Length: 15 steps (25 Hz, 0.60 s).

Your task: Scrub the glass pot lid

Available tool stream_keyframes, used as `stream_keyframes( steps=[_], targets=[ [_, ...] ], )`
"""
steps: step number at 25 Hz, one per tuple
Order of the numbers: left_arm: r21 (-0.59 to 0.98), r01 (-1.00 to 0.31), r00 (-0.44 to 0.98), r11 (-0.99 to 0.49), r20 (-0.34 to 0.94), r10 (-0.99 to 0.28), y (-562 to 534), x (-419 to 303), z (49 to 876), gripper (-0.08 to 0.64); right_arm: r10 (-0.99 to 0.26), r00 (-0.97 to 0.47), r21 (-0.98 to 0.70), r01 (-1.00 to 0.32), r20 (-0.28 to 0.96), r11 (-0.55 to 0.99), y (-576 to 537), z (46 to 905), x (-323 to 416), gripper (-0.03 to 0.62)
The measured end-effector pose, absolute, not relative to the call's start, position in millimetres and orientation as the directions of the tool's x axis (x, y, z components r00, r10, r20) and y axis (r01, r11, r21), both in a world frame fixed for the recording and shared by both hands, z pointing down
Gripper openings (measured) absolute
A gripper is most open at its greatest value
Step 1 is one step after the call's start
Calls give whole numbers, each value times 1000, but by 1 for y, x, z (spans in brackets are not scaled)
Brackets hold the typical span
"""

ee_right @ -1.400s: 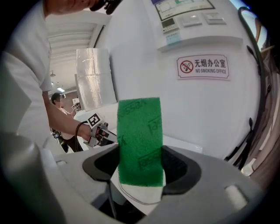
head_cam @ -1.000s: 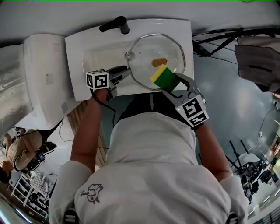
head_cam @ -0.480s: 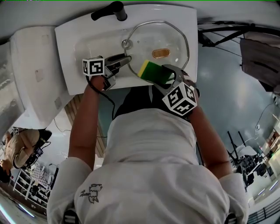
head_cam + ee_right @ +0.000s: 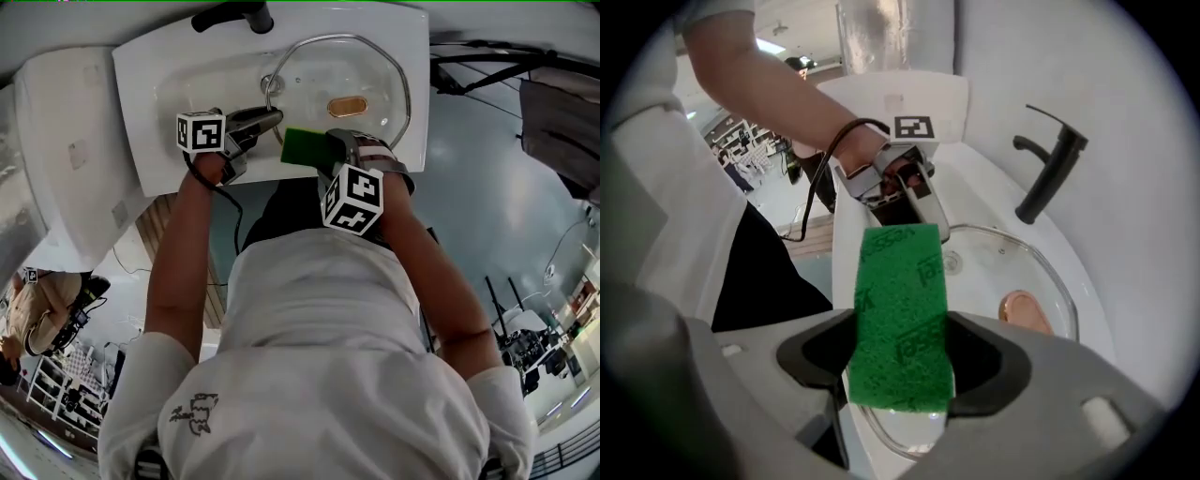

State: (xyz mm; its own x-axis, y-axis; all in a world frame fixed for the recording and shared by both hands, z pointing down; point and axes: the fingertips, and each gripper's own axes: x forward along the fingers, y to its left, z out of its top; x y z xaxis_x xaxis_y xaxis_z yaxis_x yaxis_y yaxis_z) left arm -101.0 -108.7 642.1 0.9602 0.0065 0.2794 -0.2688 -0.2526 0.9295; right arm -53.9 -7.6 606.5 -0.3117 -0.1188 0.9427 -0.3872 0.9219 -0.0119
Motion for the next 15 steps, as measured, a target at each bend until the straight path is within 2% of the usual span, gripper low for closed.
stream_keyframes(
  steps=[7,15],
  targets=[
    [940,-253,963,-231,268,35,-108,-102,642,104,-82,-276,-28,-372,958,928,6,612,-43,289],
    [927,-261,951,-269,294,93,-108,-101,641,104,-12,-223,-86,-424,975,901,41,620,16,287]
  ],
)
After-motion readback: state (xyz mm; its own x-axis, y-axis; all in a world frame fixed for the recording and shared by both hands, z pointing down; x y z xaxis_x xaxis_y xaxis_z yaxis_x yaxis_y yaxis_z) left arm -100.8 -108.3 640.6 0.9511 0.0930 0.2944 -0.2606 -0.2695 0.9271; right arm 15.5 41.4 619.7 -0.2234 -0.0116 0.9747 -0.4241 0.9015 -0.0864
